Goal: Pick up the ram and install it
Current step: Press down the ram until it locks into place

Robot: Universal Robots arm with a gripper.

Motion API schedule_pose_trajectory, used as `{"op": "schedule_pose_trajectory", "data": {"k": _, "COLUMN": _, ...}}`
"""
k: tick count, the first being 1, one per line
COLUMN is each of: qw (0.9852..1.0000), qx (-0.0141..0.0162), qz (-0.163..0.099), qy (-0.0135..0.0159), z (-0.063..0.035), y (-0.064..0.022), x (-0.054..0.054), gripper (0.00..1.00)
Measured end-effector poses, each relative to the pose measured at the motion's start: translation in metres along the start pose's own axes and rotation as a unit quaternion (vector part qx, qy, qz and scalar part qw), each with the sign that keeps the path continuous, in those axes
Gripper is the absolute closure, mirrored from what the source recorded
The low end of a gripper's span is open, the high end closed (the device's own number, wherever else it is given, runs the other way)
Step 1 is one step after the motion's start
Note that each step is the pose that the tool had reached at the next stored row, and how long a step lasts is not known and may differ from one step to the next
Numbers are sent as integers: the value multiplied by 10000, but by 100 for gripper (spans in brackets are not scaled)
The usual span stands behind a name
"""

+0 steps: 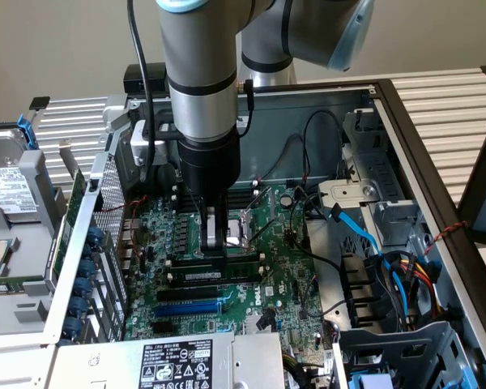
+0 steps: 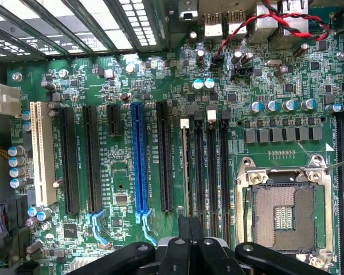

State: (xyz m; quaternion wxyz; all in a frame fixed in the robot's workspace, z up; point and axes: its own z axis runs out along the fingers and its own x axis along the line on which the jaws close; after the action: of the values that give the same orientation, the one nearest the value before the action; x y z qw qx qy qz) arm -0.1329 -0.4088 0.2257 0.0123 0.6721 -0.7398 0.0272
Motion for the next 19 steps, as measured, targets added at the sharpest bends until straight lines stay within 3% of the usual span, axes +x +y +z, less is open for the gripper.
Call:
{"op": "schedule_pose_trajectory", "data": {"k": 14, "qw": 10000, "qx": 0, "qz": 0, "qy": 0, "z": -3, "y": 0, "x": 0, "gripper": 89}}
{"op": "schedule_pose_trajectory", "data": {"k": 16, "qw": 10000, "qx": 8, "qz": 1, "qy": -12, "z": -29, "y": -3, "x": -1, "gripper": 89}}
{"op": "schedule_pose_trajectory", "data": {"k": 19, "qw": 10000, "qx": 1, "qz": 0, "qy": -1, "z": -105, "y": -2, "x": 5, "gripper": 89}}
